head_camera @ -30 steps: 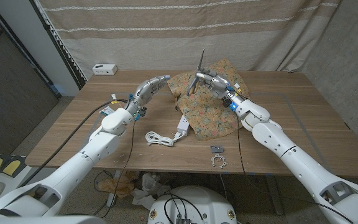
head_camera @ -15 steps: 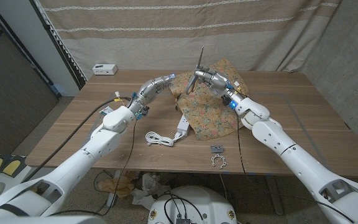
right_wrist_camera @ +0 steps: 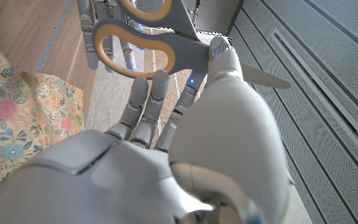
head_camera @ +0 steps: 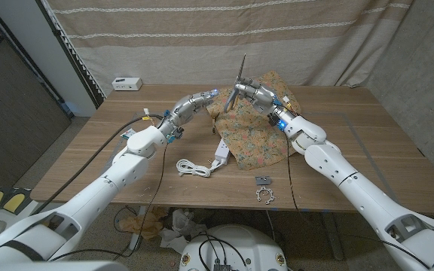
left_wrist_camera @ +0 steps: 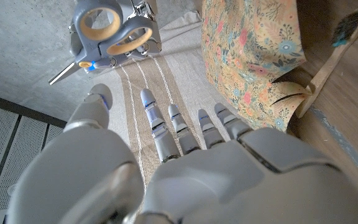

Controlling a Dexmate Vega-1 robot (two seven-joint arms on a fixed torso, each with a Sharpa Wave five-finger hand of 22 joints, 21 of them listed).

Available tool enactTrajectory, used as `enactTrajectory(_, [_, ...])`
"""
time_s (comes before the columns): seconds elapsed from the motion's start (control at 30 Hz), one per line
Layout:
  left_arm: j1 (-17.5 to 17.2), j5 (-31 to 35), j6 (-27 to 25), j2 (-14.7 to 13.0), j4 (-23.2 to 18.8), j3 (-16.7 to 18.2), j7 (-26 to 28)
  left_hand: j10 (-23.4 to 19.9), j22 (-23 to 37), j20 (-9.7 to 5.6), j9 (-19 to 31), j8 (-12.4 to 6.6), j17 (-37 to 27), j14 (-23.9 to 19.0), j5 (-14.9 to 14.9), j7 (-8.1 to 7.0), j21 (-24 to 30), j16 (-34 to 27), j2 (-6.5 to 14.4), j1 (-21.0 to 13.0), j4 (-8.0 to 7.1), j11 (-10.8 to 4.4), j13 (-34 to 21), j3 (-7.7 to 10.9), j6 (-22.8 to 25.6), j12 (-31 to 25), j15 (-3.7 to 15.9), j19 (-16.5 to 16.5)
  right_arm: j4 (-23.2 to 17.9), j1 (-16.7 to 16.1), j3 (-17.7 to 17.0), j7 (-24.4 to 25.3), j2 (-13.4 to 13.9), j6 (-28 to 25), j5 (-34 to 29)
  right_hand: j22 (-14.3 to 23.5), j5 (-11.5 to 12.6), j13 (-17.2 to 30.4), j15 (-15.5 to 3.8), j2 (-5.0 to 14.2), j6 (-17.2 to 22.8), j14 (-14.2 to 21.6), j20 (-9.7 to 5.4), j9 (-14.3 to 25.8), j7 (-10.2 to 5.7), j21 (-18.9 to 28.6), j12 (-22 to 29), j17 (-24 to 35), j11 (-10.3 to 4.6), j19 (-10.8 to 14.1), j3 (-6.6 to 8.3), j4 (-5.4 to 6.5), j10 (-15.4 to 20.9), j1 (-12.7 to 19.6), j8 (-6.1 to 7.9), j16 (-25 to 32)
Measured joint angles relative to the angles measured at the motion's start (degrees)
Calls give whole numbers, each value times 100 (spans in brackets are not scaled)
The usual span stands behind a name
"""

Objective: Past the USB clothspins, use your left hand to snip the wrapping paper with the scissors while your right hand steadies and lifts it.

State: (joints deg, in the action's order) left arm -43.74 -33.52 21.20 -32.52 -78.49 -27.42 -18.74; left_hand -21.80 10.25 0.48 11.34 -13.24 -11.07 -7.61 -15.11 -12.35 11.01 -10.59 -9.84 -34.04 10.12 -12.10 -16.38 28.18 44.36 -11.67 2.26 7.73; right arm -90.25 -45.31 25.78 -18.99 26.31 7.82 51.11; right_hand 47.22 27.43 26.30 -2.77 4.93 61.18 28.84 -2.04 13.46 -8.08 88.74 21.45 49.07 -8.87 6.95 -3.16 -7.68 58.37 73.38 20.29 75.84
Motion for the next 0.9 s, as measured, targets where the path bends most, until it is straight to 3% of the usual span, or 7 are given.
enactTrajectory(0.53, [89,73,-136,-26,-92,-66,-25,17,0,-19,28,0,1,126,-36,130,0,-1,0,-90,0,-17,-26,0,129,-31,8,-80,104,108,44,-107,-24,10,-51,-101,-25,0,0,-1,2,43,0,-1,3,0,-36,-49,27,0,0,0,32,1,8,-42])
enactTrajectory(0.9, [164,83,-160,-25,-67,-114,-150,17,0,-19,27,-39,1,157,-35,119,0,-1,-7,-143,-25,-17,-54,-24,202,-44,-23,-80,128,121,45,-116,-31,-44,-17,-157,-4,0,0,-16,31,43,0,-4,33,0,-23,-52,28,0,0,0,70,15,7,-64])
